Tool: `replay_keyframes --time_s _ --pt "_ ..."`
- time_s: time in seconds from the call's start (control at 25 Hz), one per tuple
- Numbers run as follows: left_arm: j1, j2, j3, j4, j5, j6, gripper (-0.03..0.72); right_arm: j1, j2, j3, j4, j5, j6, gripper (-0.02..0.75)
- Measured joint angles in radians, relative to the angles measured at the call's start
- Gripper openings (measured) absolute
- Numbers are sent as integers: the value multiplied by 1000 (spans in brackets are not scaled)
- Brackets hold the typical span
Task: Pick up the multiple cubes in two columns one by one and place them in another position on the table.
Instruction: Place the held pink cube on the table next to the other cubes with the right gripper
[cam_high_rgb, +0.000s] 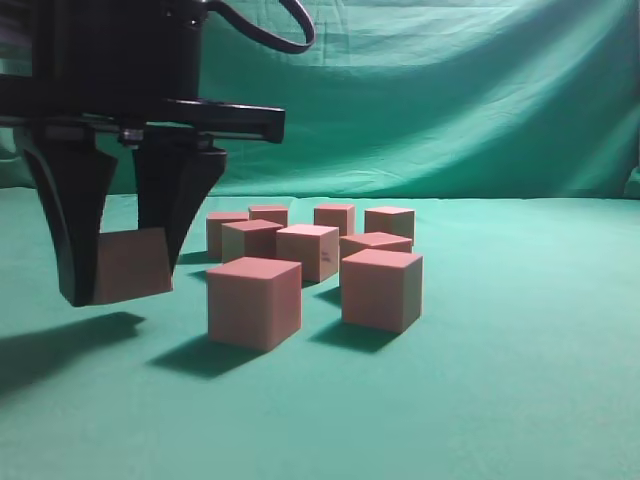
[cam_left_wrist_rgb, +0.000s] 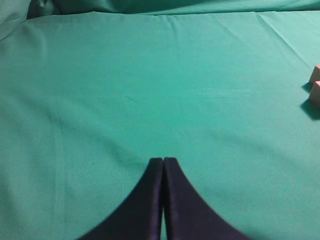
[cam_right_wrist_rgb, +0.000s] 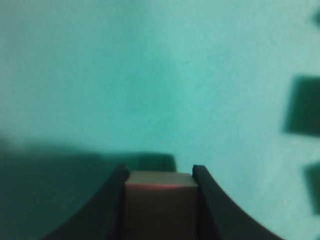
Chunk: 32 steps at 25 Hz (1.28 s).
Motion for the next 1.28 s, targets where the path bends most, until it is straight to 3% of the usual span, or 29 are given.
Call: replay_keyframes --time_s 1.28 --pt "0 0 0 0 0 0 0 -20 -56 135 -23 -163 7 251"
